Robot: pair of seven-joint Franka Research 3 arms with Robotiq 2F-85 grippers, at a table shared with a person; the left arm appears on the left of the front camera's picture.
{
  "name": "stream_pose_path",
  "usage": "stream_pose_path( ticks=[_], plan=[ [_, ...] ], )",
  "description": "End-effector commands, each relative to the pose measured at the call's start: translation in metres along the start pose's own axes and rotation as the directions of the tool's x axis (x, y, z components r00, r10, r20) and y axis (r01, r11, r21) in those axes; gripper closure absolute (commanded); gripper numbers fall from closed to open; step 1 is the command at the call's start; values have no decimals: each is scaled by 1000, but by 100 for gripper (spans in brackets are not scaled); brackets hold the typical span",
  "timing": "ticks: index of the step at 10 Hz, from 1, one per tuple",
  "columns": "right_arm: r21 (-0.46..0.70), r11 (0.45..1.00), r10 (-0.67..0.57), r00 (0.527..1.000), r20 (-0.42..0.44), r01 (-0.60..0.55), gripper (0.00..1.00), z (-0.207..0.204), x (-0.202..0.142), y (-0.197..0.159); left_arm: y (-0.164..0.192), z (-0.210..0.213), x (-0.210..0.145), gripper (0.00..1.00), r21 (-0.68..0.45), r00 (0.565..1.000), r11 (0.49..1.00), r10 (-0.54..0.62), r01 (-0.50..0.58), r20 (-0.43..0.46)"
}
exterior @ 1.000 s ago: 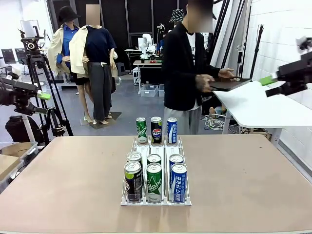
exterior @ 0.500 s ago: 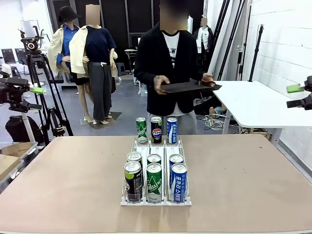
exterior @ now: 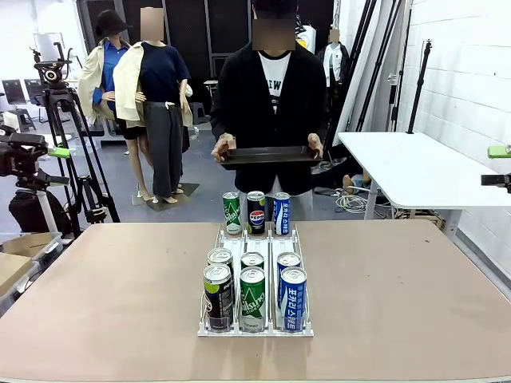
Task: Retrieve and hand over the desired beverage to the person.
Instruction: Pick up a can of the same type that the person held from the Automatic Can Dispenser.
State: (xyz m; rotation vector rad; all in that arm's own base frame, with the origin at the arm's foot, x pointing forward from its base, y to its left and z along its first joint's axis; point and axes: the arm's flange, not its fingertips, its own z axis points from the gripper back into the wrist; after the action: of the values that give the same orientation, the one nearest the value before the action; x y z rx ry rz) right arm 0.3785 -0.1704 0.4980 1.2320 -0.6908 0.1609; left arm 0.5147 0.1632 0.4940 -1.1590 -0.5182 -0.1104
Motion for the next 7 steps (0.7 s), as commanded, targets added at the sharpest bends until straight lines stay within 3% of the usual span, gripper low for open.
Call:
stream_pose_path(
  ticks=[1,3,4,5,7],
  plan=[
    [20,1000,-11,1000,17,10,0,1,6,-8,2,7,5,0,-35,1000,999,-3,4,22],
    [-1,1000,-15,1000,2,15,0,2,-1,-6,-2,6,5,0,-24,999,999,-33,33,9],
    [-1,1000,-15,1000,2,15,0,2,-1,-6,-9,1,1,0,68,996,994,-87,87,-9],
    [-1,1000,-15,1000,2,15,0,2,-1,-6,2,4,0,0,-10,1000,1000,1,-1,8],
    [-1,1000,-15,1000,2,15,0,2,-1,-6,2,4,0,0,-10,1000,1000,1,-1,8]
  ],
)
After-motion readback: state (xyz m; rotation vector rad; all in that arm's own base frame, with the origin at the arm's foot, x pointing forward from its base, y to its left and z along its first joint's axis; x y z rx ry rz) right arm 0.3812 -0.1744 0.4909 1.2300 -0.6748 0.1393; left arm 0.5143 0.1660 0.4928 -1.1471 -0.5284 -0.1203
